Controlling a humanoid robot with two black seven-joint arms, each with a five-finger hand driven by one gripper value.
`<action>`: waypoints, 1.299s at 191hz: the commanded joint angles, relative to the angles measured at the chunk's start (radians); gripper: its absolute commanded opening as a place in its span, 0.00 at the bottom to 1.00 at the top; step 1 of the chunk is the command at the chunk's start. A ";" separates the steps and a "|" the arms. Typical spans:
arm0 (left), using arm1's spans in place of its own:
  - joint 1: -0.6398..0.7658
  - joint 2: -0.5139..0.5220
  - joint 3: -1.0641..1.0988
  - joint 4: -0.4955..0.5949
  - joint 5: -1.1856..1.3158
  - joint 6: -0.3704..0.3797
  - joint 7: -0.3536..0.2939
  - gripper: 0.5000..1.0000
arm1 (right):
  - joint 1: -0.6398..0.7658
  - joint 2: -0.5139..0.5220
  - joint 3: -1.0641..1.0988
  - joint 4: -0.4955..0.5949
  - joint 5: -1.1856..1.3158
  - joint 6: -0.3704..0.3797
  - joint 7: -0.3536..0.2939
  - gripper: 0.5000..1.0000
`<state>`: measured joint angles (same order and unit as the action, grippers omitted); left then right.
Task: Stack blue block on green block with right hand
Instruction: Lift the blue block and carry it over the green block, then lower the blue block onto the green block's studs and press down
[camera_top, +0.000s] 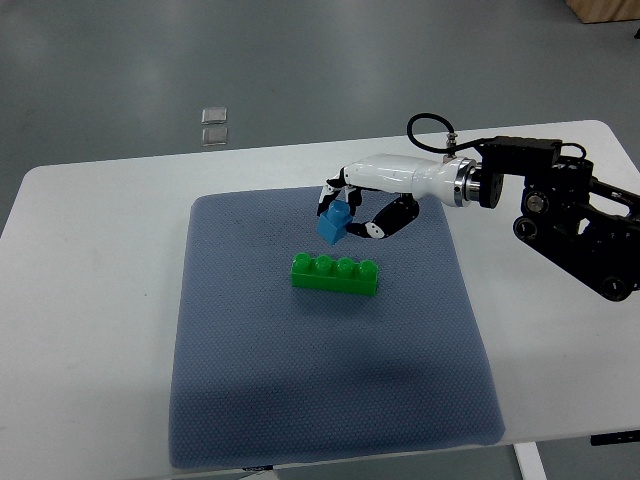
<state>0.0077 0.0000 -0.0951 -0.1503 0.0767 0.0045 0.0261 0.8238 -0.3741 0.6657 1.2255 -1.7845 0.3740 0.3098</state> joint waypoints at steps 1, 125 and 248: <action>0.000 0.000 0.000 0.000 0.000 0.000 0.000 1.00 | 0.000 0.001 -0.028 0.009 -0.029 -0.001 0.002 0.00; 0.000 0.000 0.000 0.000 0.000 0.000 0.000 1.00 | 0.028 0.006 -0.098 0.009 -0.170 -0.001 0.035 0.00; 0.000 0.000 0.000 0.000 0.000 0.000 0.000 1.00 | 0.032 0.012 -0.104 -0.017 -0.196 0.000 0.034 0.00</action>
<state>0.0076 0.0000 -0.0951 -0.1503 0.0767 0.0045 0.0261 0.8541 -0.3621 0.5614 1.2095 -1.9792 0.3732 0.3452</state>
